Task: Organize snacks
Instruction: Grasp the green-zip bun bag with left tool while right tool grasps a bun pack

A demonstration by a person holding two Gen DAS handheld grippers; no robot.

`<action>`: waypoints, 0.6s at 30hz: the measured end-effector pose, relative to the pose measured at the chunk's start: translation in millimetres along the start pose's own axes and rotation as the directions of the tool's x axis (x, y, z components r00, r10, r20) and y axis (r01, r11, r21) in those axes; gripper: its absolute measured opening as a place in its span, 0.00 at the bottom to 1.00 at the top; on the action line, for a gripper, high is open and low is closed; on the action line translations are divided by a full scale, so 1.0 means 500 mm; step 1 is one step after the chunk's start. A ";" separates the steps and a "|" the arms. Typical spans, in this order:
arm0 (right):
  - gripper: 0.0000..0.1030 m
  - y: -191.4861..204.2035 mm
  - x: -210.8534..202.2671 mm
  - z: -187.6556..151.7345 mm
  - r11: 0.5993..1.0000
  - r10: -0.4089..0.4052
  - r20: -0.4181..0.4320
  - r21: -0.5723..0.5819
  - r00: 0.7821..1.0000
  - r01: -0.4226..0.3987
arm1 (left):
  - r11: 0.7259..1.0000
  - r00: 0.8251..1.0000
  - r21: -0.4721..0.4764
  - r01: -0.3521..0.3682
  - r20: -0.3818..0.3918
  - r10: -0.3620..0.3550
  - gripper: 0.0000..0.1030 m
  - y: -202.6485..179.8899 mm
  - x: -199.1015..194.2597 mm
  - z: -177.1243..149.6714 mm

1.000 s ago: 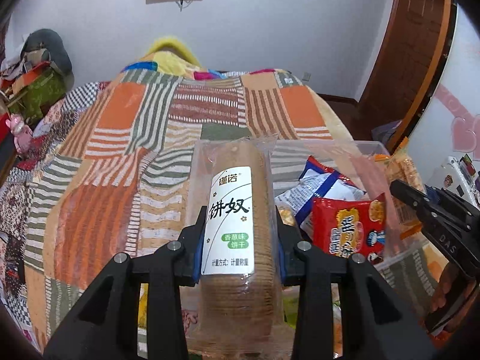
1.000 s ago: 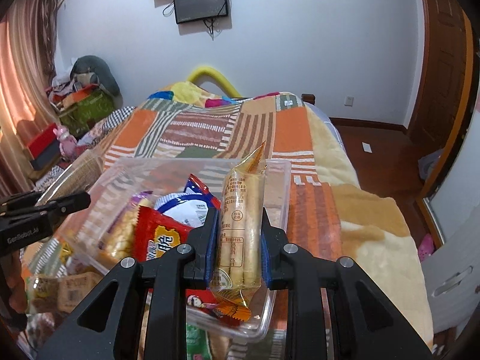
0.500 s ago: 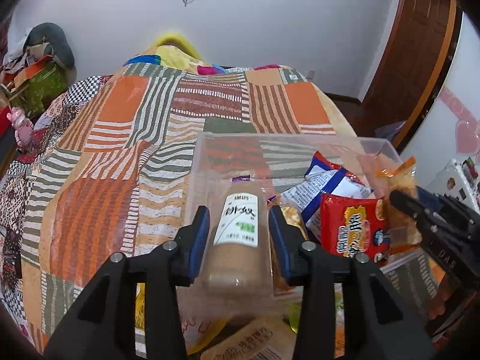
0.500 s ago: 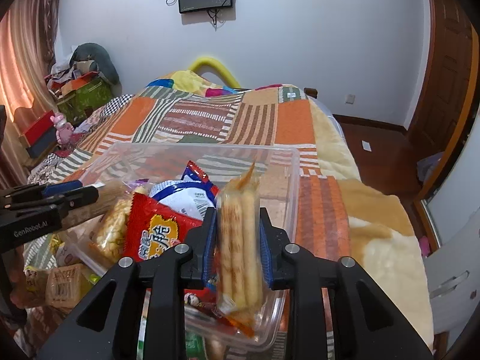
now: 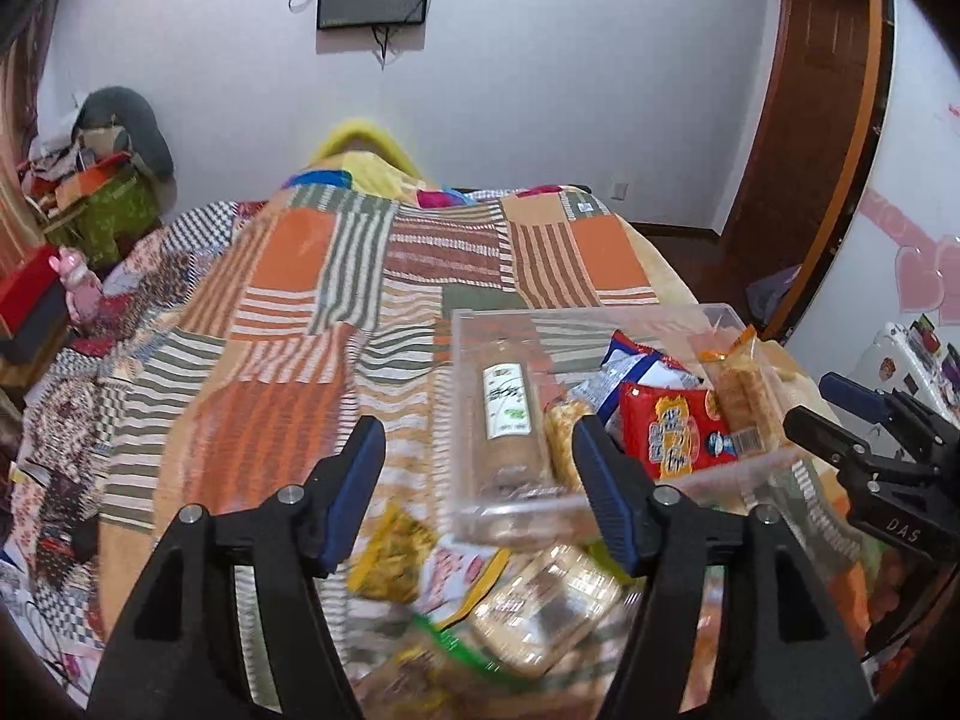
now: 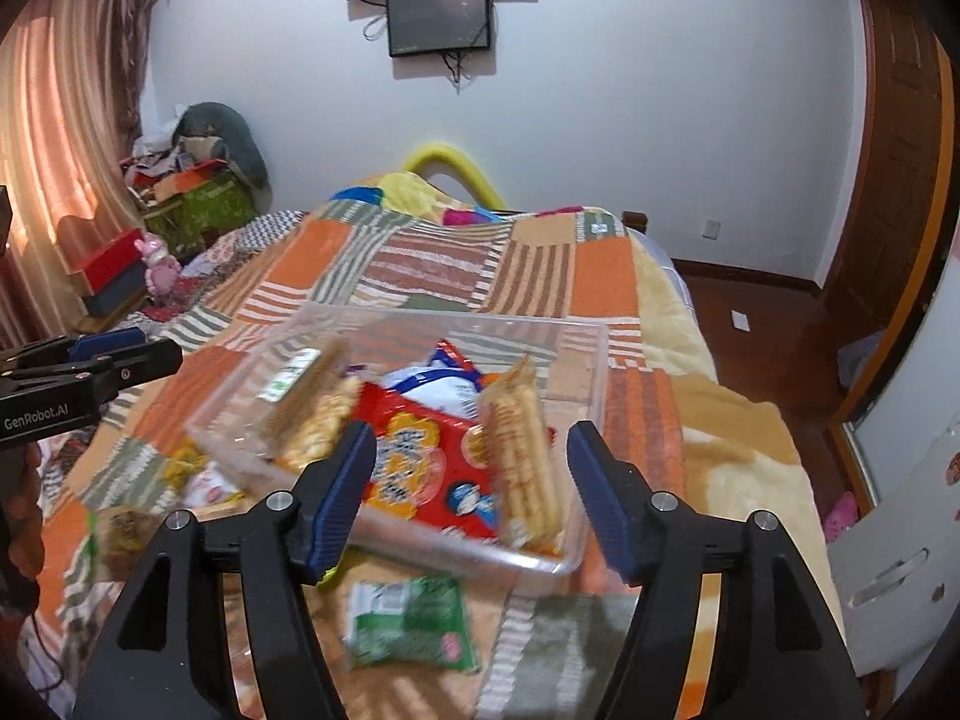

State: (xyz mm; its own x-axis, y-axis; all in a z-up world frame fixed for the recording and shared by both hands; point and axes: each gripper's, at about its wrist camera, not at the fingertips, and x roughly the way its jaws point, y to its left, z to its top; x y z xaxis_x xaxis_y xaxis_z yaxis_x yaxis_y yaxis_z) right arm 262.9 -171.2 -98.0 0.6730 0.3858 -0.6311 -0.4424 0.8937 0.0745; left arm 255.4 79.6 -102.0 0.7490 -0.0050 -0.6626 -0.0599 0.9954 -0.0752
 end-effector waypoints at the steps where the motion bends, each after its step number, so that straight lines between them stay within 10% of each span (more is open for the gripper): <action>1: 0.63 0.003 -0.001 -0.003 1.000 0.009 0.000 0.000 1.000 -0.009 | 1.000 1.000 0.007 -0.005 0.000 0.005 0.64 0.007 -0.012 -0.007; 18: 0.73 0.097 0.037 -0.114 0.992 0.126 -0.142 0.008 0.982 -0.126 | 0.999 0.982 0.042 0.002 -0.186 0.006 0.68 0.100 0.011 -0.189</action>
State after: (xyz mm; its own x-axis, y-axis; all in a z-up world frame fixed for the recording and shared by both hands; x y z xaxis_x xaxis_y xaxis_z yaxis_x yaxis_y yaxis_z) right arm 220.3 -133.7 -150.0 0.5210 0.4584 -0.7201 -0.5185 0.8400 0.1596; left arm 194.2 120.2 -179.6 0.6126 -0.0167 -0.7902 -0.0310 0.9985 -0.0452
